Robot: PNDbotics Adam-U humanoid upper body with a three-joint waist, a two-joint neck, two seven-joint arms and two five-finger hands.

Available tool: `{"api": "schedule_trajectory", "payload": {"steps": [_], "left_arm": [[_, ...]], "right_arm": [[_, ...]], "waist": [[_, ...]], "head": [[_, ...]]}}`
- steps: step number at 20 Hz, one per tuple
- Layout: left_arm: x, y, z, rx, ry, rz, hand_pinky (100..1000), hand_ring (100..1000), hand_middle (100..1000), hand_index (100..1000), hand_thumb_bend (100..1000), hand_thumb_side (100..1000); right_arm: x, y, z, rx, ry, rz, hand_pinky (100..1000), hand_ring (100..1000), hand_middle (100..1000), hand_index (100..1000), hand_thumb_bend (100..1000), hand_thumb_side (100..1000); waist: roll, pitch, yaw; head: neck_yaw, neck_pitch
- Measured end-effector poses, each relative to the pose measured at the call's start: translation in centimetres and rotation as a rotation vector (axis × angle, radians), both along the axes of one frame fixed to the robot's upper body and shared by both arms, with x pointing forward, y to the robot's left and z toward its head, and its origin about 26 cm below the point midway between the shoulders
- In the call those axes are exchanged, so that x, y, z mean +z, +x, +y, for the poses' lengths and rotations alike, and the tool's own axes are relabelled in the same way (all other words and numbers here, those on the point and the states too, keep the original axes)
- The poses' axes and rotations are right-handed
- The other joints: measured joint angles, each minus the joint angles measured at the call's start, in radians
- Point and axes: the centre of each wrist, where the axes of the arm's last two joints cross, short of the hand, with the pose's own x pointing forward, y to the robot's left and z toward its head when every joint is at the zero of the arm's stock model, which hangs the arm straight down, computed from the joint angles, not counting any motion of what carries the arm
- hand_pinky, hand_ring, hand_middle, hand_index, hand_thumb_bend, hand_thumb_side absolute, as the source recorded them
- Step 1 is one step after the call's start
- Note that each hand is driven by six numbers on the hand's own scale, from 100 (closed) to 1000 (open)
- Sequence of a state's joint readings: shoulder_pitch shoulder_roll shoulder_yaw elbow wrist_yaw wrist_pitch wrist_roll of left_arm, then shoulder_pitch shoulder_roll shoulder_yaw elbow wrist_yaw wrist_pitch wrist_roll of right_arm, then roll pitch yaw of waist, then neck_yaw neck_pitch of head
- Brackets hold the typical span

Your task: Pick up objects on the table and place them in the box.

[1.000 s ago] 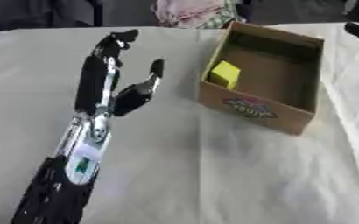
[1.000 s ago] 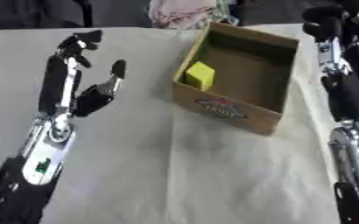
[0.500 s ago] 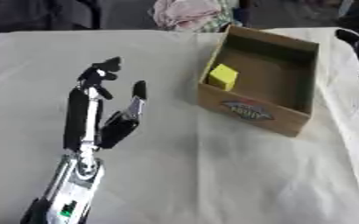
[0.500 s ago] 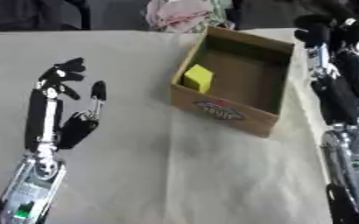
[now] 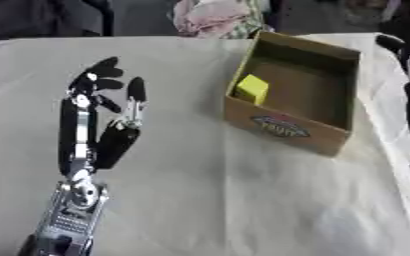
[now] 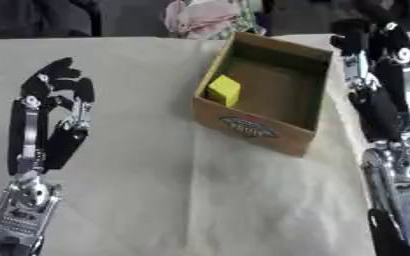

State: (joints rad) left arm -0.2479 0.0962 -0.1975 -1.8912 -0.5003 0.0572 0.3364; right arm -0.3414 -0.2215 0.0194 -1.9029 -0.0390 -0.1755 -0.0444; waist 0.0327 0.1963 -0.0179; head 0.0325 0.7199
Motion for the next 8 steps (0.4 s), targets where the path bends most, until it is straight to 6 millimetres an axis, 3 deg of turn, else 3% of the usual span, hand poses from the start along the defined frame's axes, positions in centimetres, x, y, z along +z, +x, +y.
{"api": "schedule_trajectory", "payload": {"steps": [8], "left_arm": [[0.19,0.23,0.86,-0.069,-0.116,0.004,432,650,656,838,312,738]], "right_arm": [[-0.27,0.03,-0.01,0.000,-0.001,0.011,838,816,675,901,100,518]], "waist": [[0.002,-0.001,-0.009]], "head": [[-0.004,0.001]]}}
